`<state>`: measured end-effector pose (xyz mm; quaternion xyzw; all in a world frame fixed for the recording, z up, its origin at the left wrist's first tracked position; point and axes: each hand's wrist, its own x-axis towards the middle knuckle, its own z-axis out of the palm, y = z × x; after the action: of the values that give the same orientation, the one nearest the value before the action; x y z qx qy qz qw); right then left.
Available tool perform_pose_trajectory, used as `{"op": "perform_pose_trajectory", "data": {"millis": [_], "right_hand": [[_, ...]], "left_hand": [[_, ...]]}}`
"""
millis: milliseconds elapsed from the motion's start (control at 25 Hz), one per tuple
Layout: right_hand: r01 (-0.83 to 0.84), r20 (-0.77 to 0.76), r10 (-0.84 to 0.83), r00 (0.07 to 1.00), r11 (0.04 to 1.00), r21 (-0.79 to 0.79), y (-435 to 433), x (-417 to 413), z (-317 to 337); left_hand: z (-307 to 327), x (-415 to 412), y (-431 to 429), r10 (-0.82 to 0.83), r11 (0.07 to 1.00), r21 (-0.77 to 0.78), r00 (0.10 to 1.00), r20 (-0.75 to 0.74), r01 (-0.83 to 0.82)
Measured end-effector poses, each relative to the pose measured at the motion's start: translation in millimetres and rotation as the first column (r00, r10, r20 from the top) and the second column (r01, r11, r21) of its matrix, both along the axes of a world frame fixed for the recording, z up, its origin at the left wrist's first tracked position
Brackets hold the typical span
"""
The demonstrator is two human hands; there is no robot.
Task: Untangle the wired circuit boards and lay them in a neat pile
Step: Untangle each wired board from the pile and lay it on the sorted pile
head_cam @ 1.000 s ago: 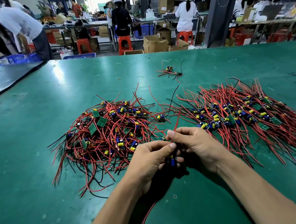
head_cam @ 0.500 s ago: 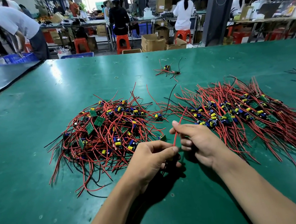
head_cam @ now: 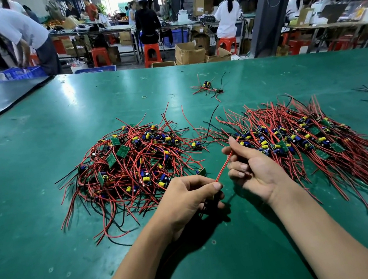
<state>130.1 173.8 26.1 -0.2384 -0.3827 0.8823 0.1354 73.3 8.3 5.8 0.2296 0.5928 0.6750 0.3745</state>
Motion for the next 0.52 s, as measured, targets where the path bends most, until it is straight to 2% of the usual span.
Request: {"op": "perform_pose_trajectory", "data": {"millis": [160, 320, 440, 520], "right_hand": [[0.006, 0.003, -0.006, 1.0, 0.991, -0.134, 5.4, -0.9, 1.0], [0.03, -0.001, -0.03, 1.0, 0.996, -0.084, 5.7, -0.7, 1.7], [0.003, -0.023, -0.007, 1.0, 0.987, -0.162, 6.4, 0.1, 3.0], [-0.027, -0.033, 0.022, 0.999, 0.987, -0.158, 5.3, 0.3, 3.8]], "left_hand": [[0.3, 0.1, 0.1, -0.02, 1.0, 0.004, 1.0, -0.006, 0.02], [0.6, -0.3, -0.9, -0.03, 1.0, -0.004, 0.999, -0.011, 0.03], [1.2, -0.1, -0.7, -0.063, 0.998, -0.023, 0.998, -0.018, 0.063], [1.1, -0.7, -1.3, -0.084, 0.996, -0.033, 0.996, -0.024, 0.083]]}}
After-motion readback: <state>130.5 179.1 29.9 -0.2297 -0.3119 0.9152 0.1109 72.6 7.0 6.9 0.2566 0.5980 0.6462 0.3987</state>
